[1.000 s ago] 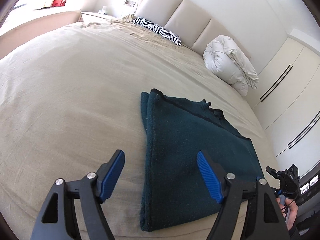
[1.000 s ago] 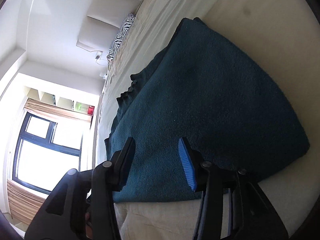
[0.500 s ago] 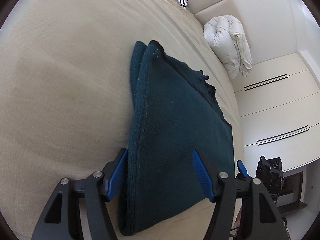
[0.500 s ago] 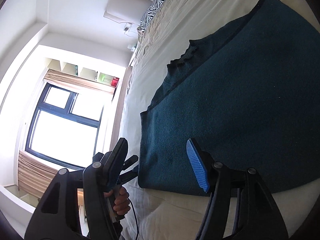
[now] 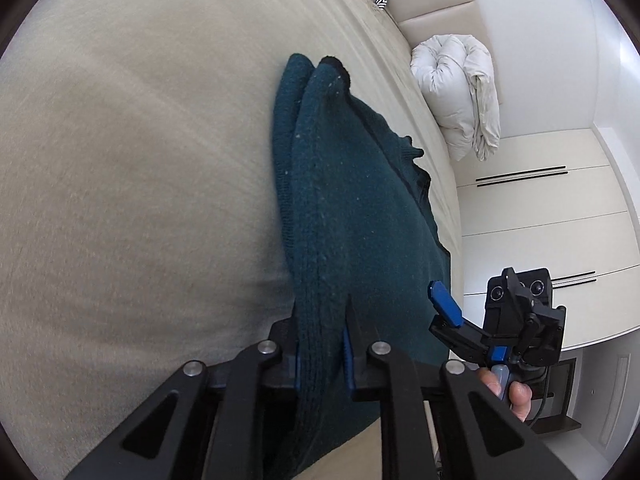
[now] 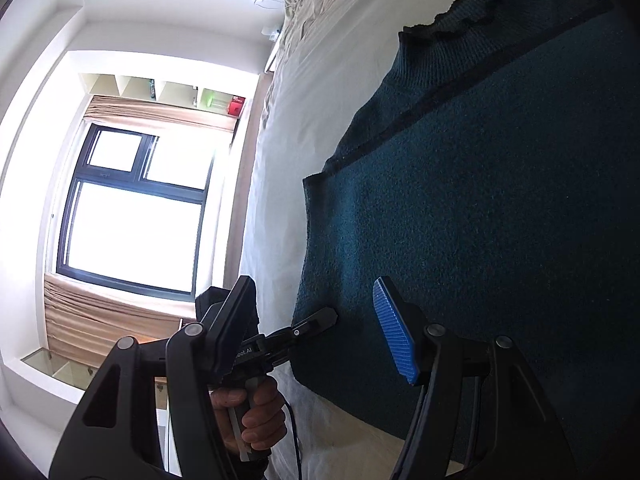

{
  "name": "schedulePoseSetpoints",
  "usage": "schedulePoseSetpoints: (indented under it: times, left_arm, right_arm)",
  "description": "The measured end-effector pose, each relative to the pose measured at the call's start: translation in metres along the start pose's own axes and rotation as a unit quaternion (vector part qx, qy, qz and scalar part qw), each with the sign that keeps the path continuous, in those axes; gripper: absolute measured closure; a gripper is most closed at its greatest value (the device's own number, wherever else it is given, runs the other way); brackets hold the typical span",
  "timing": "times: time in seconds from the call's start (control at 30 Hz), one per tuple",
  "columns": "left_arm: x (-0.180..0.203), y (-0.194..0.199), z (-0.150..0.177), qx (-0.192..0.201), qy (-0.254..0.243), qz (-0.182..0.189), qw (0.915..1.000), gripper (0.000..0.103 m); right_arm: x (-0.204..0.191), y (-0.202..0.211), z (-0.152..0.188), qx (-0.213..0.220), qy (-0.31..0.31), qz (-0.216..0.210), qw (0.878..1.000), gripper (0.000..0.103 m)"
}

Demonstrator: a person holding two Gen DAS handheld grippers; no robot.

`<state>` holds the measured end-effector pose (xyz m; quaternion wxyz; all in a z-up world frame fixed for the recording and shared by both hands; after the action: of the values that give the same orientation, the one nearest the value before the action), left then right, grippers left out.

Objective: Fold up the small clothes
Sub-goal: 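Grasp the side edge with the left tool and fold it across the sweater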

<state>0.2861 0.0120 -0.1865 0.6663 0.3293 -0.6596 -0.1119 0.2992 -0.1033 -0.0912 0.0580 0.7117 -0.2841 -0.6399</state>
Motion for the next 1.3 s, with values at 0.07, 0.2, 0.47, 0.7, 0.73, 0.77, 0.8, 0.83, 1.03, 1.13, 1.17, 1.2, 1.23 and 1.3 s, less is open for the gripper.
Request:
schedulePoseSetpoints:
  times: [0.07,0.2,0.47,0.7,0.73,0.77,0.8,0.83,1.03,1.13,1.17,1.2,1.23,1.3]
  left_arm:
    - [0.002,0.001,-0.001,0.003,-0.001,0.001,1.0000,0.087]
    - [0.004,0.005,-0.003,0.006,0.001,0.005,1.0000,0.088]
    - [0.053,0.014,-0.002,0.018,-0.033,-0.003,0.9993,0.088]
    - [0.157,-0.020,0.015,0.010,-0.112,0.001,0.9936,0.088]
    - [0.172,-0.032,0.021,0.005,-0.123,0.003,0.9923,0.088]
    - [0.184,-0.045,0.026,0.000,-0.133,0.005,0.9911,0.088]
    - [0.197,-0.060,0.032,-0.006,-0.141,0.009,0.9900,0.088]
    - [0.208,-0.075,0.038,-0.014,-0.144,0.015,0.9893,0.088]
    - [0.227,-0.174,0.074,-0.061,-0.152,0.028,0.9861,0.081]
    - [0.222,-0.186,0.086,-0.067,-0.155,0.029,0.9851,0.056]
    - [0.225,-0.181,0.089,-0.068,-0.163,0.040,0.9836,0.047]
    - [0.227,-0.174,0.092,-0.063,-0.176,0.043,0.9814,0.045]
    - [0.228,-0.166,0.093,-0.055,-0.191,0.037,0.9793,0.044]
    - [0.224,-0.149,0.091,-0.045,-0.209,0.032,0.9763,0.044]
  right_arm:
    - [0.005,-0.015,-0.002,-0.013,-0.004,0.015,1.000,0.042]
    - [0.032,-0.030,-0.004,-0.018,-0.015,0.030,0.999,0.047]
    - [0.040,0.010,-0.024,0.031,-0.039,-0.033,0.998,0.046]
    - [0.071,0.106,-0.053,0.085,-0.078,-0.067,0.991,0.037]
    - [0.075,0.120,-0.056,0.094,-0.084,-0.077,0.989,0.035]
    - [0.079,0.134,-0.060,0.103,-0.092,-0.087,0.987,0.033]
    - [0.084,0.150,-0.065,0.114,-0.099,-0.098,0.984,0.032]
    - [0.088,0.165,-0.070,0.123,-0.104,-0.108,0.981,0.031]
    - [0.114,0.224,-0.084,0.162,-0.131,-0.126,0.970,0.023]
    - [0.134,0.237,-0.082,0.162,-0.146,-0.119,0.969,0.021]
    - [0.139,0.238,-0.083,0.160,-0.147,-0.112,0.970,0.022]
    - [0.142,0.238,-0.083,0.156,-0.147,-0.113,0.970,0.023]
    - [0.144,0.238,-0.083,0.150,-0.146,-0.113,0.971,0.023]
    - [0.146,0.240,-0.084,0.139,-0.136,-0.101,0.976,0.023]
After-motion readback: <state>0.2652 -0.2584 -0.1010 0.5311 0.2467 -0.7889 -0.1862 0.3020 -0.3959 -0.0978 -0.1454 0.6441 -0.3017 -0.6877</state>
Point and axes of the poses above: each gripper's, at about its wrist camera, not at the fingertips, and y roughly against the way its jaws point, x to its right, z to its underside, the point moved 10 cm from there along -y, roughly the way its jaws point, and after that the axes turned 2 degrees about y, right-handed, at the moved point
